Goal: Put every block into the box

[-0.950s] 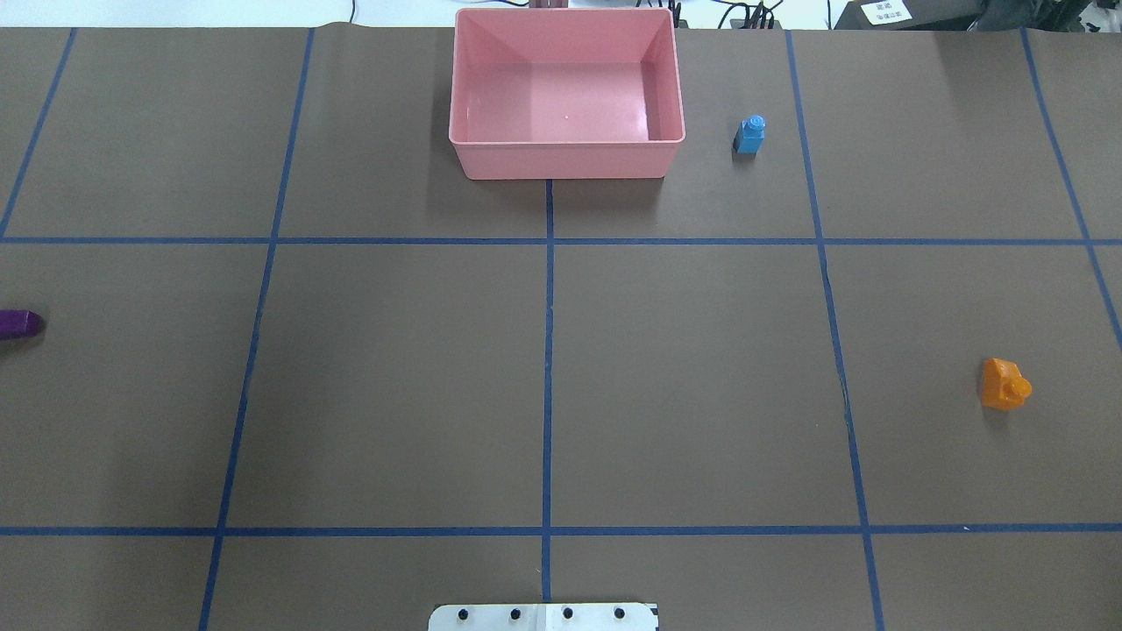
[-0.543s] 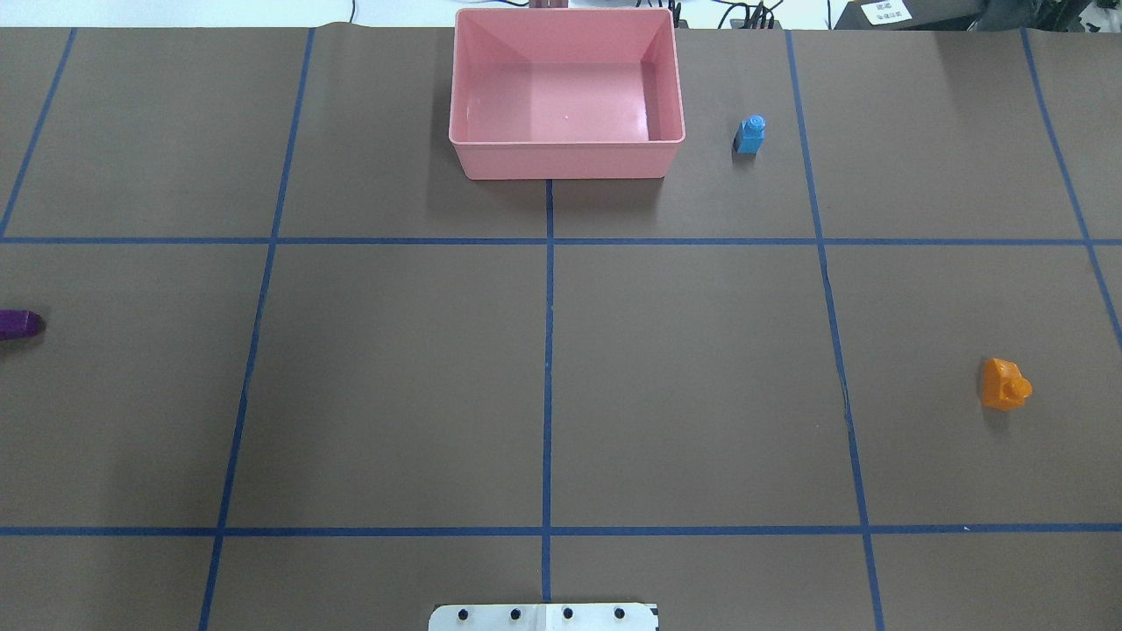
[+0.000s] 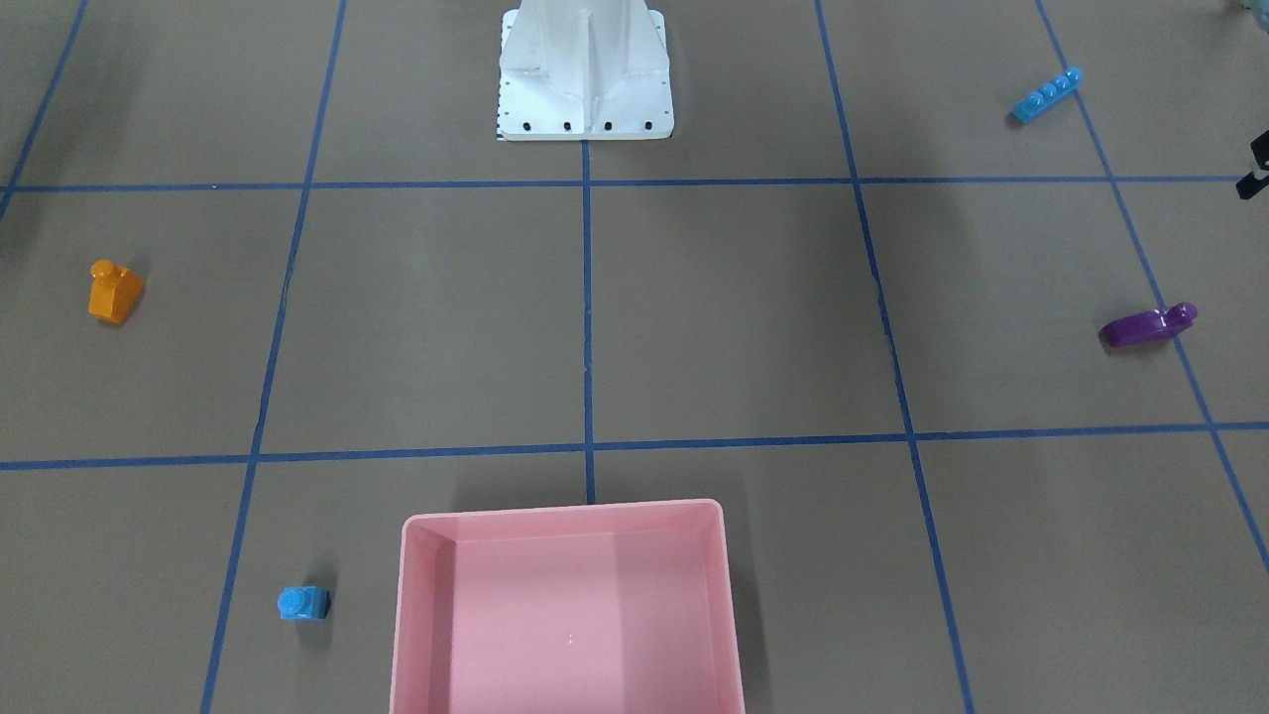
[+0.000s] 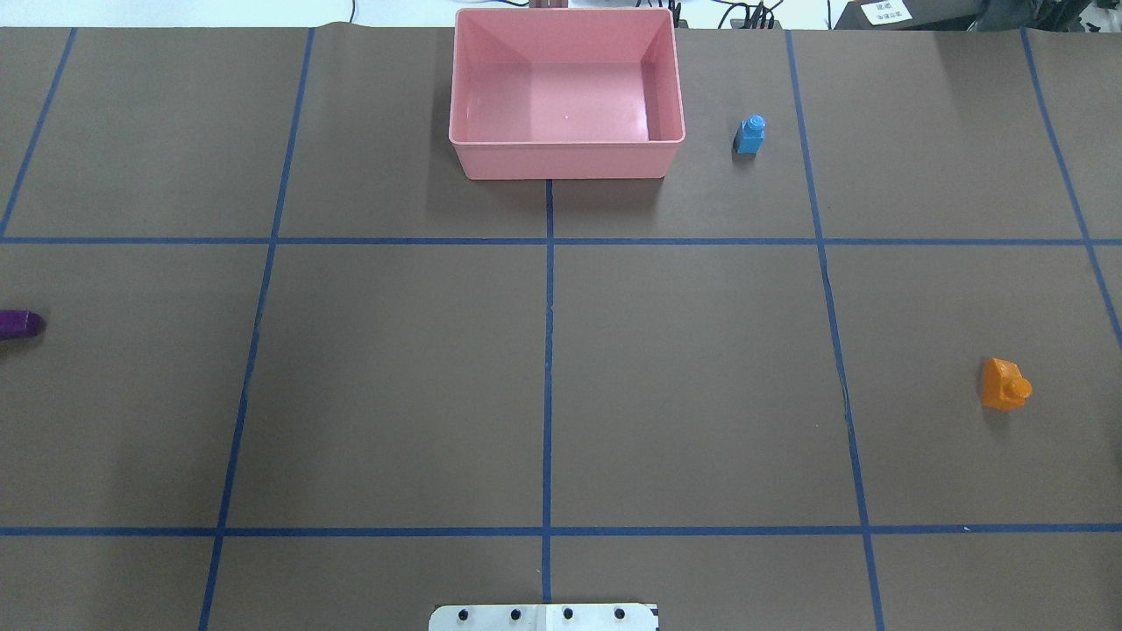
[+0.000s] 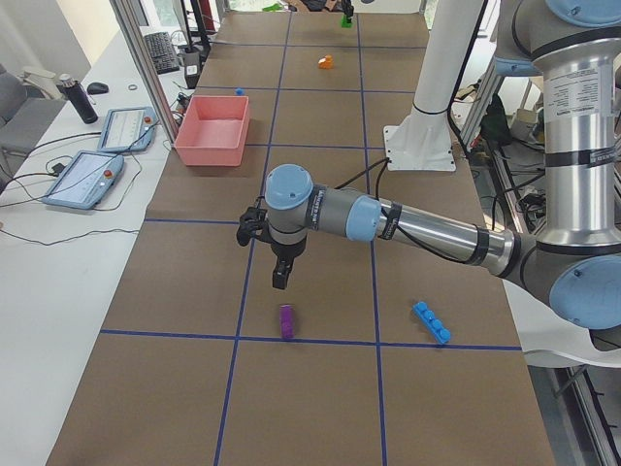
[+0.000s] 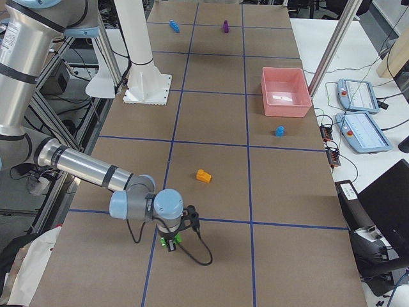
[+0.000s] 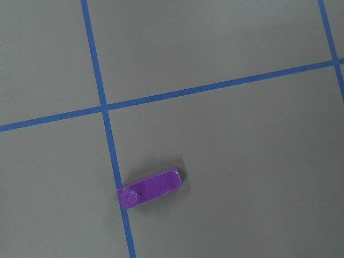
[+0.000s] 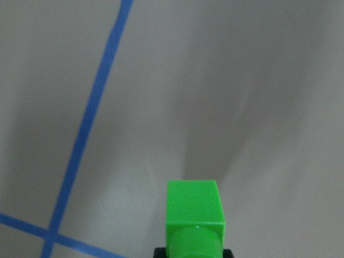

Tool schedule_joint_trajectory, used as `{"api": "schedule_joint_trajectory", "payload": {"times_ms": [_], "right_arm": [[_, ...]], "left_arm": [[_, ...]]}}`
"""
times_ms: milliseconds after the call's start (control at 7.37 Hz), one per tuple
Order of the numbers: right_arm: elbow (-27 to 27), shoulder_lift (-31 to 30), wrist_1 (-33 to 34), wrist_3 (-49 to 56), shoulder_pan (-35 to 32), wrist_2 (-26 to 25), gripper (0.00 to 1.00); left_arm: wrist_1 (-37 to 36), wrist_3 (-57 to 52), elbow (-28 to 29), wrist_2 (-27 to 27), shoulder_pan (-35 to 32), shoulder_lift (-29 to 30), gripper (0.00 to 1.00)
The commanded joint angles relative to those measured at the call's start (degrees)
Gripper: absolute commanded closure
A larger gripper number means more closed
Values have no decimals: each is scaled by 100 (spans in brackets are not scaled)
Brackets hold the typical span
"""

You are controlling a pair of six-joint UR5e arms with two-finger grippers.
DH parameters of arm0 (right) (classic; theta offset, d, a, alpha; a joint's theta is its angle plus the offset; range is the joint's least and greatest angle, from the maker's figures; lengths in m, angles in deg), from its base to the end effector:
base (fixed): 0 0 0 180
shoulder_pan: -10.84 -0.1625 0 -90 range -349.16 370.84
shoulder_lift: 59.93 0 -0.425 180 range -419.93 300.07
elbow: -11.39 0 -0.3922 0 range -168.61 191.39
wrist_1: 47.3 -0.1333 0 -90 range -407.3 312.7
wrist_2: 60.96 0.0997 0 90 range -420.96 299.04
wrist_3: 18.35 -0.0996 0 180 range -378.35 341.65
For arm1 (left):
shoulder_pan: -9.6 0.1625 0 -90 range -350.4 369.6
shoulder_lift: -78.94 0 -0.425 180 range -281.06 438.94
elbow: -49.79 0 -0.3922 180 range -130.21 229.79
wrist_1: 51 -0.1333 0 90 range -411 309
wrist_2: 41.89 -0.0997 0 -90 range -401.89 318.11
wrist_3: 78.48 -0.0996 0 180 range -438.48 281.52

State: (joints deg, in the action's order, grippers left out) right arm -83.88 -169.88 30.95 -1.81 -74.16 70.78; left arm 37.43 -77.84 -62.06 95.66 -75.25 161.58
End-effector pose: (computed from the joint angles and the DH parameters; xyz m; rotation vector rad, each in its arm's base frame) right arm 0.0380 -0.3347 0.7407 0.0247 -0.7333 -0.3404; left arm -0.0203 -0.4411 0.5291 0.1705 0.8367 0.1674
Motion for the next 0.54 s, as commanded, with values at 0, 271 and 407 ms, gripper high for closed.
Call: {"api": "schedule_joint_trajectory", "payload": {"times_ms": [0, 271, 407], "right_arm": [[-291, 1968, 1888, -902, 236, 168, 100], [59, 3307, 2027, -2524, 1033, 220, 100], [575, 4210, 1975, -3490, 1342, 229, 100]], "left_arm": [[8, -3, -13, 44, 283, 7, 0], [-10, 207, -4, 123, 1018, 24, 0], [25, 208, -109, -16, 1388, 33, 0]]}}
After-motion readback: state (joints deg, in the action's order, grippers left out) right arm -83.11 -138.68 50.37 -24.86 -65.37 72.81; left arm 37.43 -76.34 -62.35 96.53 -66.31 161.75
